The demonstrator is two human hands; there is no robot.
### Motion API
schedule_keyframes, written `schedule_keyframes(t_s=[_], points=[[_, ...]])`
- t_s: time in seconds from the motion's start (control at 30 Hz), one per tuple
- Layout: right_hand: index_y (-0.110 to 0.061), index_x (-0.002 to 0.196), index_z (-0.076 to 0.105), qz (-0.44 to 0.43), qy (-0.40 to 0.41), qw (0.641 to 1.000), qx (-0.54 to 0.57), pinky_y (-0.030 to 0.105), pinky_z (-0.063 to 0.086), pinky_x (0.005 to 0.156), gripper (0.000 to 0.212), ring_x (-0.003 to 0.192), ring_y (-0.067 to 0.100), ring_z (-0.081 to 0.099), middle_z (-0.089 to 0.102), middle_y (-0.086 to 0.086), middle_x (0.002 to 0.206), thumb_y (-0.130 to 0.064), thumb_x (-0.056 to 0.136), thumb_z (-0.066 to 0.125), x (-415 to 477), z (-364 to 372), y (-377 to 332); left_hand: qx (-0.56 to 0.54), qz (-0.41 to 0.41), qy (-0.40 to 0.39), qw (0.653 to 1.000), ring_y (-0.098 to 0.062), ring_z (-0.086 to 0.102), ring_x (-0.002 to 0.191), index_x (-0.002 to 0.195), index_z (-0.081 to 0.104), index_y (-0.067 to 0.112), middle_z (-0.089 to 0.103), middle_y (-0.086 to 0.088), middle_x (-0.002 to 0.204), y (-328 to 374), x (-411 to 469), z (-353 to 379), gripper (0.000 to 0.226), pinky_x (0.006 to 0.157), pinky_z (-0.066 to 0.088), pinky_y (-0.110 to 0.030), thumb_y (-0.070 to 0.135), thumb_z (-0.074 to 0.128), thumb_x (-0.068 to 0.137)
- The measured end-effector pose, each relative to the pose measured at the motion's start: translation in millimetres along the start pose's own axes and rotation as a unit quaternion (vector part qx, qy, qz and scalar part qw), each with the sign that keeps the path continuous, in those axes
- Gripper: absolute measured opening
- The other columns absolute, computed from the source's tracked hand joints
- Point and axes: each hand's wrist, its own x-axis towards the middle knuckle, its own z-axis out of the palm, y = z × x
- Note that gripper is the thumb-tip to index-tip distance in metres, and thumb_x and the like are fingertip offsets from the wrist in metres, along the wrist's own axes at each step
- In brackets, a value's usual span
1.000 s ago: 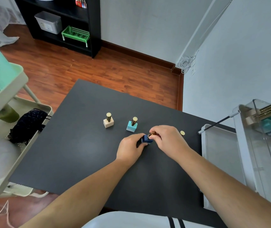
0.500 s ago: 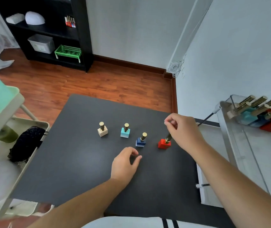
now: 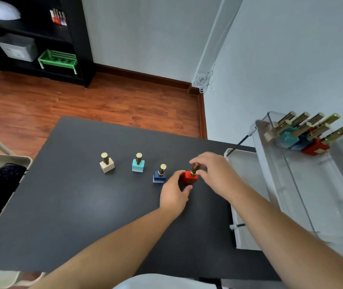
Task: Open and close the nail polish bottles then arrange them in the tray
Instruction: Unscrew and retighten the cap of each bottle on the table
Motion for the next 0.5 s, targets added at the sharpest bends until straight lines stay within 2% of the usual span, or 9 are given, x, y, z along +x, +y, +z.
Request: schedule_keyframes(t_s=[0.07,0.17,0.23,0.37,0.5], points=[[-0.016,0.115,0.064,-0.001,-0.006,1.000,-0.014,0.036,0.046,0.096,0.031,0.105,0.022,0.058,0.062,0.005,0.119,-0.007,0.086,0.058,1,0,1,-0.016,-0.002,0.007,1.000,-0.011,0.064,0.068,0.114,0.056,0.029,0.065,0.006,0.111,-1,5,0,0.030,0.075,0.056,-0.027,0.018,0.065,0.087],[-0.015,0.108,0.067,0.003,-0.009,0.999,-0.033,0.037,0.047,0.090,0.025,0.098,0.024,0.059,0.064,0.008,0.107,-0.009,0.086,0.059,1,1,5,-0.020,0.005,-0.004,1.000,-0.020,0.064,0.082,0.105,0.061,0.025,0.066,0.007,0.106,-2,5,1,0.021,0.082,0.056,-0.039,0.016,0.065,0.087],[-0.014,0.103,0.069,0.014,-0.009,0.999,-0.034,0.036,0.048,0.086,0.020,0.094,0.026,0.060,0.065,0.008,0.101,-0.014,0.084,0.062,0,1,7,-0.004,0.022,-0.017,1.000,-0.019,0.062,0.084,0.105,0.062,0.024,0.066,0.007,0.104,-4,2,0,0.020,0.083,0.055,-0.040,0.017,0.065,0.087],[-0.011,0.096,0.068,0.039,-0.020,0.998,-0.045,0.035,0.051,0.079,0.022,0.085,0.025,0.062,0.067,0.008,0.093,-0.026,0.079,0.070,0,1,9,0.057,0.078,-0.035,0.995,-0.013,0.060,0.094,0.109,0.062,0.022,0.068,0.005,0.103,-13,-1,-2,0.024,0.089,0.048,-0.029,0.019,0.065,0.086],[-0.016,0.096,0.068,0.015,-0.031,0.998,-0.047,0.034,0.052,0.080,0.021,0.084,0.020,0.062,0.067,0.003,0.091,-0.023,0.077,0.072,-4,2,9,0.069,0.103,-0.027,0.992,-0.010,0.057,0.088,0.109,0.062,0.022,0.068,0.004,0.101,-19,-2,-3,0.024,0.083,0.044,-0.022,0.020,0.066,0.086]])
